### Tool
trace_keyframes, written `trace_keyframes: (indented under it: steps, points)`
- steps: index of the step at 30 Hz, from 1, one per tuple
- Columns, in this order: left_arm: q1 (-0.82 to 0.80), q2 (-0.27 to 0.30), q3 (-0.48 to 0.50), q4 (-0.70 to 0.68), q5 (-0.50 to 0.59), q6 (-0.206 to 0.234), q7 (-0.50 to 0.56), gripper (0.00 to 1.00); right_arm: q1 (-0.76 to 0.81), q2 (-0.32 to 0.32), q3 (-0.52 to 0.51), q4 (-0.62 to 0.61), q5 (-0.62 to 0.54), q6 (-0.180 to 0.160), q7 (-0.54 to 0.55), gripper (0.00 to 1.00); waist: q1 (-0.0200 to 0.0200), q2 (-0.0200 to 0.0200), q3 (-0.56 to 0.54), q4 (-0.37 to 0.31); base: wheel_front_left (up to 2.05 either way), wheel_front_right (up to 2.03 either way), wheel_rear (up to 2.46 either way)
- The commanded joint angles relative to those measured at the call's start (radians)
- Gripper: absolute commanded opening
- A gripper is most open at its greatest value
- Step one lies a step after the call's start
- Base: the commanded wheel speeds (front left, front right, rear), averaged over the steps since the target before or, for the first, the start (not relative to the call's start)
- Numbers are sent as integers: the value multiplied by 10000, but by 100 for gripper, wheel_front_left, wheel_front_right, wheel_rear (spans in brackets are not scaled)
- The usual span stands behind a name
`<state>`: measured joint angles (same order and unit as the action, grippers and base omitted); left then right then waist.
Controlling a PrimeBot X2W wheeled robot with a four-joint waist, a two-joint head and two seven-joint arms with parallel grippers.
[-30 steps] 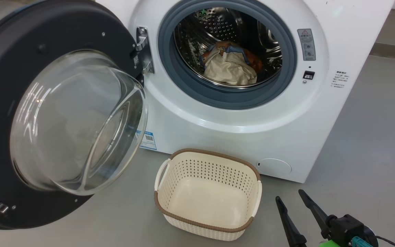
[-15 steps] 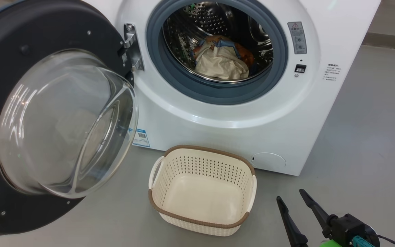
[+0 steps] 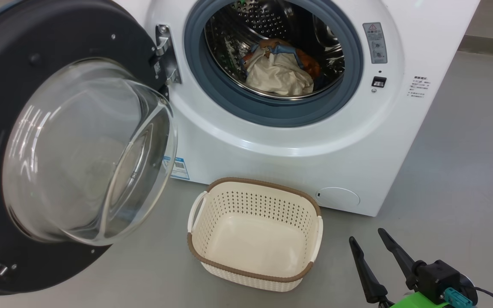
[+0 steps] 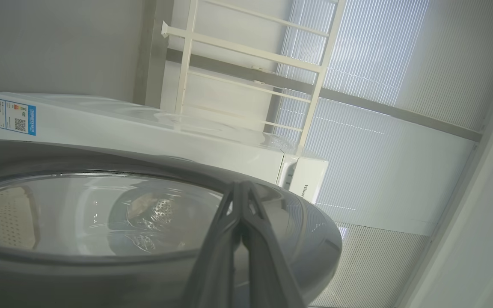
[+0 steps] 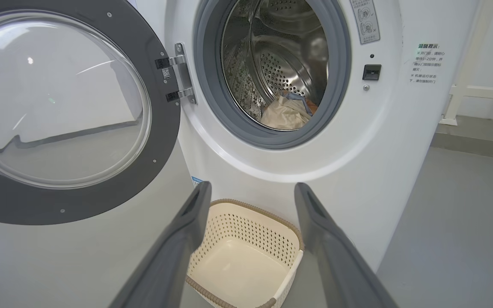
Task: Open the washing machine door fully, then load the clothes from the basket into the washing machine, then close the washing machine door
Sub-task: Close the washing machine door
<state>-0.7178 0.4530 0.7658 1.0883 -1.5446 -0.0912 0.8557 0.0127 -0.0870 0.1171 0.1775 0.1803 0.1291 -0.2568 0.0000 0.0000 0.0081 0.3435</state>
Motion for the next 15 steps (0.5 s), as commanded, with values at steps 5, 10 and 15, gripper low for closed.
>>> trace_keyframes:
  steps: [5,10,15]
  points:
    - [267,59,-196,-742,-59,264,784,0,-321,57,150,-256,1,16,-49,100,0,0,-9,142,0,0,0]
    - [692,-395,-608,-1521,132,636,1459,0,-318,112,104,-266,-2,16,-49,100,0,0,8,261,0,0,0]
    - [1244,-916,-827,-2737,212,1104,1843,0,-359,171,87,-280,-11,16,-49,100,0,0,44,288,0,0,0]
